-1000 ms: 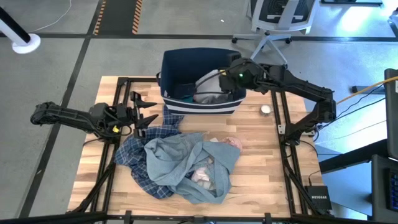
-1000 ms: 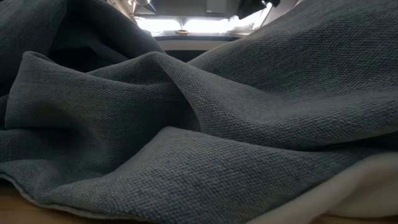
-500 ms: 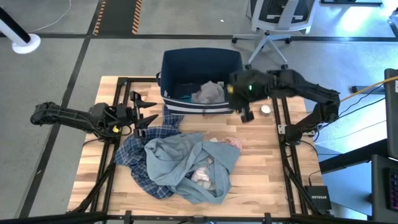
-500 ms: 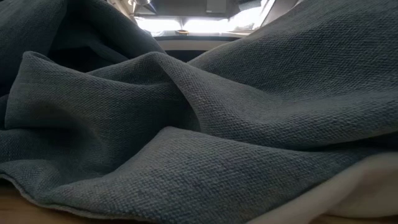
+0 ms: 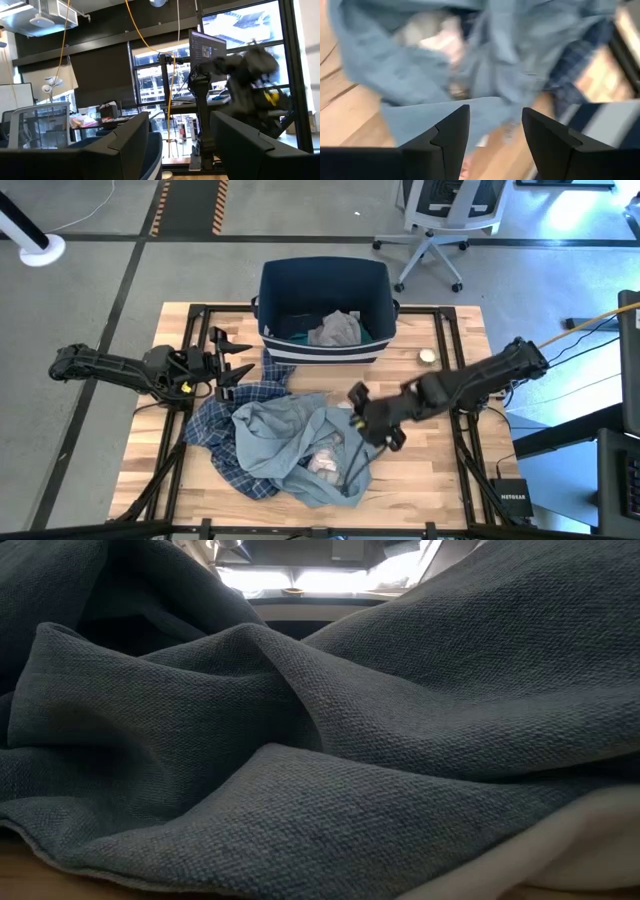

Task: Sort clothes
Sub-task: Put the pink sock into the blue laundry bin

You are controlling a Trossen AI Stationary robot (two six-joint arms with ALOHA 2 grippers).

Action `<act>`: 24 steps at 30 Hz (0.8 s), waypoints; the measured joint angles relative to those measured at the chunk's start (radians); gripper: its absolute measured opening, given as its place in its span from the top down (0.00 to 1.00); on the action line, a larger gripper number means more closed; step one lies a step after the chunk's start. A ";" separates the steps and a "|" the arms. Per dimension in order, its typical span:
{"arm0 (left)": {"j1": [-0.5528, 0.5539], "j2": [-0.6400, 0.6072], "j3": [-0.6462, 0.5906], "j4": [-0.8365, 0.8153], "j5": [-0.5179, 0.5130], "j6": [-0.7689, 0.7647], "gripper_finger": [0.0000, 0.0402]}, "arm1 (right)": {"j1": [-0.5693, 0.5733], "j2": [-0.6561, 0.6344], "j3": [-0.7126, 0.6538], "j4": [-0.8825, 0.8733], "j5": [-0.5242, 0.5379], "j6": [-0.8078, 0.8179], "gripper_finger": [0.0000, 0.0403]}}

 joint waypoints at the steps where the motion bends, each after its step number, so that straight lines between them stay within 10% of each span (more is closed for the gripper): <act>1: 0.000 0.000 0.000 0.000 0.000 -0.002 0.48 | 0.013 0.000 -0.036 0.020 0.000 0.000 0.51; 24: 0.000 0.000 0.000 0.001 0.000 -0.004 0.48 | 0.227 0.061 -0.449 0.453 0.003 -0.107 0.51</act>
